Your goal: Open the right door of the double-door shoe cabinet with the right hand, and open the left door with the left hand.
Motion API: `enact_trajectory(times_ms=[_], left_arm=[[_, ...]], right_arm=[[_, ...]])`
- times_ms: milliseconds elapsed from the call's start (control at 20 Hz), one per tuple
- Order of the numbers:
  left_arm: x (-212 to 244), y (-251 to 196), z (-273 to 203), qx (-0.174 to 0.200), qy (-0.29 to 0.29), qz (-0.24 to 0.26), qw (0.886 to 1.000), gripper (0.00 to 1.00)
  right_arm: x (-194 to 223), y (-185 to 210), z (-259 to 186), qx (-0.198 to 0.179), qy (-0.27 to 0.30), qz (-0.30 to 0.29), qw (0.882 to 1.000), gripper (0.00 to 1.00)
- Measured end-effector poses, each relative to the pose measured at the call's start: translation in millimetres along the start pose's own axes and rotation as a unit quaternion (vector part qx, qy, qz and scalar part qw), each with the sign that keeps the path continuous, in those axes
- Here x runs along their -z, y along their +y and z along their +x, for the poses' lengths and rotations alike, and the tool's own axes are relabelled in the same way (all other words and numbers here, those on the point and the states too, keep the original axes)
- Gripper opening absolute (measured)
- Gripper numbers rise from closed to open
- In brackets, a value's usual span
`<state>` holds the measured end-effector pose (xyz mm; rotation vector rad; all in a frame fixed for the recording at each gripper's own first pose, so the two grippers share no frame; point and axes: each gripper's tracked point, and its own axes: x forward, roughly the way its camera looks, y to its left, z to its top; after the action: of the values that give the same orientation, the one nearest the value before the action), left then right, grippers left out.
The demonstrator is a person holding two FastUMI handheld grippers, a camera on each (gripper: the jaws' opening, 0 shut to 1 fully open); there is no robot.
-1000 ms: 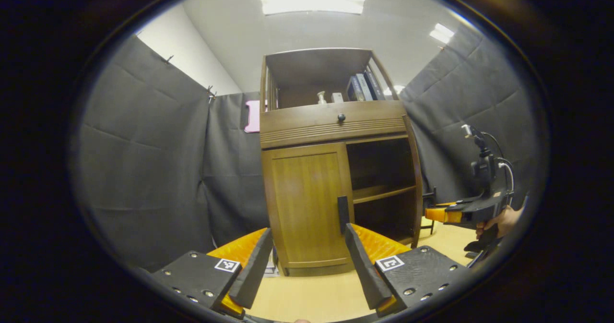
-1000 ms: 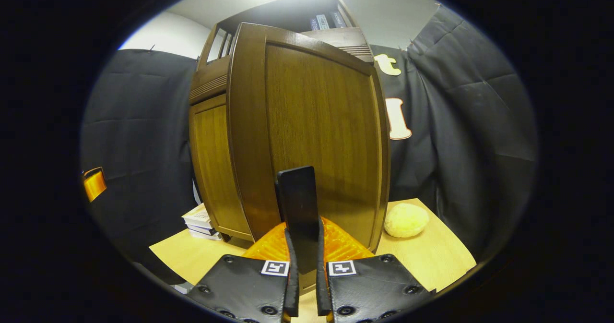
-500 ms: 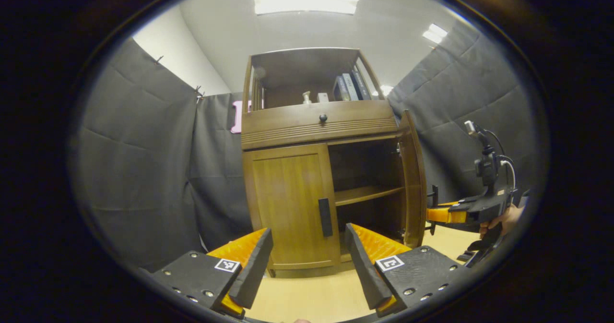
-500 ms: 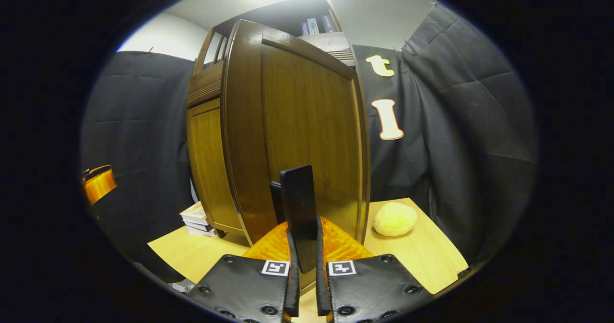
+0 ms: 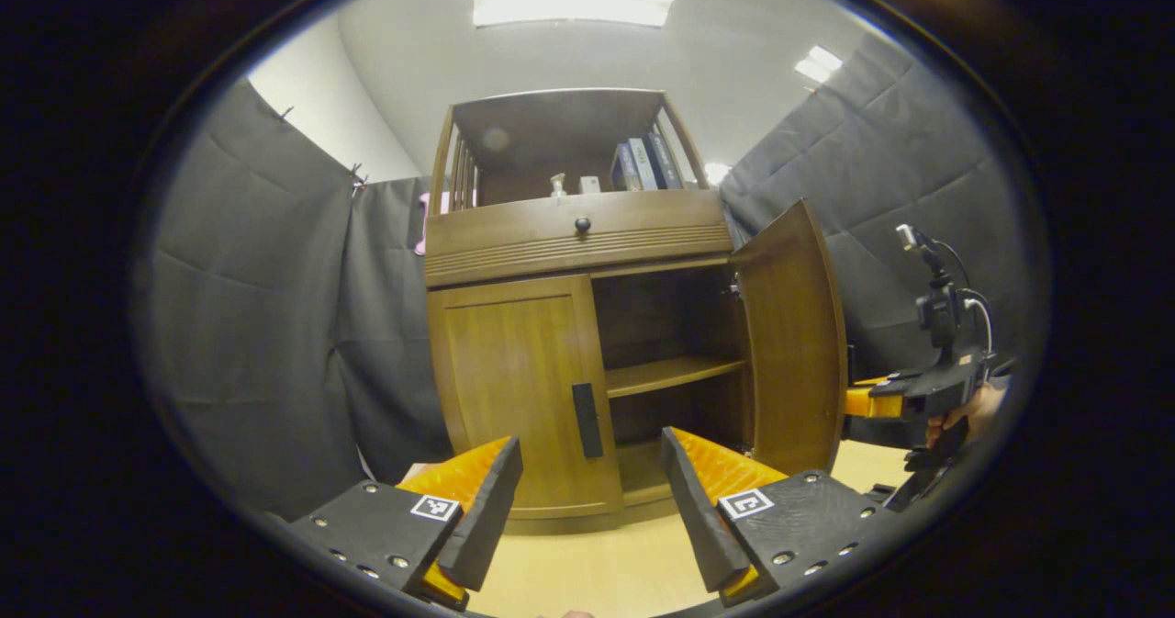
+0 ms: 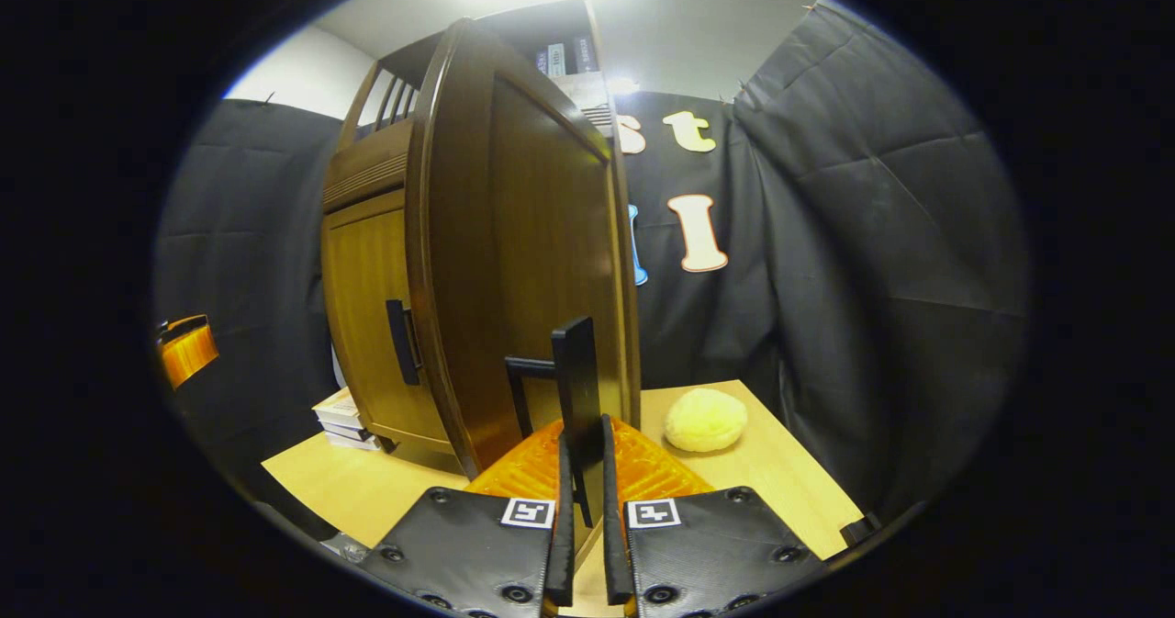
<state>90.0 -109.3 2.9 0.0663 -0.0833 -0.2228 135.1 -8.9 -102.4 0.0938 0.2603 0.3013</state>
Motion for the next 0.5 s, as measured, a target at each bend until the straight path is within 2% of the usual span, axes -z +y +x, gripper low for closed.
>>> enact_trajectory(times_ms=[450,500], left_arm=[[2.9,-9.7,-0.4,0.009,0.001,0.002,1.000,0.89],[3.6,-8.6,-0.7,0.008,0.001,0.001,1.000,0.85]], right_arm=[[-6.1,-40.8,-10.2,0.033,-0.008,0.002,0.999,0.08],[-8.2,-45.0,-12.9,0.039,-0.013,0.003,0.999,0.08]])
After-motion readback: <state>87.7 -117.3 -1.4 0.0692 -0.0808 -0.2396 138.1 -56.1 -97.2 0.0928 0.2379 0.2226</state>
